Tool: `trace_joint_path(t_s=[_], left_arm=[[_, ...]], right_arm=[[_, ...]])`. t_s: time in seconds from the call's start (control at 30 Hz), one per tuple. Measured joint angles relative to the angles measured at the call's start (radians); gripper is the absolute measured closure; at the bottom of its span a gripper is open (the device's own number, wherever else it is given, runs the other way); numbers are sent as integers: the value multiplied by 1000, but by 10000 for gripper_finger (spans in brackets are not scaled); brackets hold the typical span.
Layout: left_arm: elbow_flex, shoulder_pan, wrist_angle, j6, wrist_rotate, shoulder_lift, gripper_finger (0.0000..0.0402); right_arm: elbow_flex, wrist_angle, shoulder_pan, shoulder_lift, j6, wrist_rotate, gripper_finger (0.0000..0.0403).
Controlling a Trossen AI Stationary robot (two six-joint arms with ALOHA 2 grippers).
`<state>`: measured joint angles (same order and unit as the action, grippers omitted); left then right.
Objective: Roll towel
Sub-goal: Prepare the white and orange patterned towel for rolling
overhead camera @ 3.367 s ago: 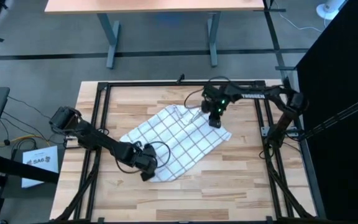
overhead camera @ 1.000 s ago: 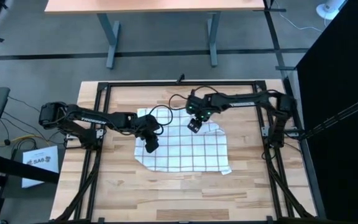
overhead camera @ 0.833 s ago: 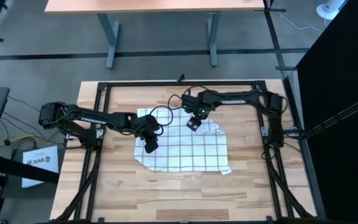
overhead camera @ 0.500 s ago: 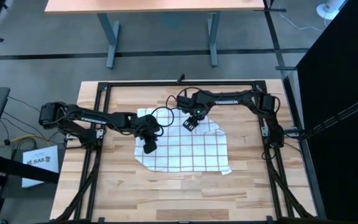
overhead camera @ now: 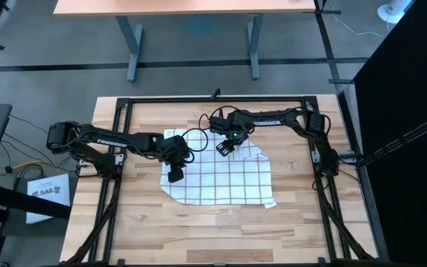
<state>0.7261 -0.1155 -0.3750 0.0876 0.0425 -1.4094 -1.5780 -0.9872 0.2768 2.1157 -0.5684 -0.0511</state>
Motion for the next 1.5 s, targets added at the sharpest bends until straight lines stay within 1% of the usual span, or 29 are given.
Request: trace_joint_path(t_s=[0.13,0.2,0.5,0.57,0.63,0.7,0.77,1.07,1.2,1.33,1.43,1.5], left_arm=[[0,-7,-2,-16,0,0,345],[0,-9,-1,-17,0,0,345],[0,-9,-2,-29,0,0,345],[0,-9,-2,-29,0,0,345],[0,-9,-2,-29,0,0,345],[0,-9,-2,-29,0,0,345],[0,-9,-2,-29,0,0,345],[0,-9,-12,-31,0,0,345],[0,-9,-12,-36,0,0,345],[0,-9,-12,-41,0,0,345],[0,-9,-12,-43,0,0,345],[0,-9,-12,-43,0,0,345]], right_arm=[[0,-2,8,1,-2,0,226],[0,-9,15,1,-2,0,243],[0,-16,20,1,16,24,369],[0,-5,20,1,12,26,390],[0,13,20,1,3,39,399],[0,33,20,1,2,49,395],[0,39,17,1,1,50,380],[0,32,25,1,-18,48,265],[0,23,27,0,-18,46,228],[21,48,33,-1,-19,46,210],[54,52,34,-1,-38,45,210],[67,54,34,-3,-41,45,216]])
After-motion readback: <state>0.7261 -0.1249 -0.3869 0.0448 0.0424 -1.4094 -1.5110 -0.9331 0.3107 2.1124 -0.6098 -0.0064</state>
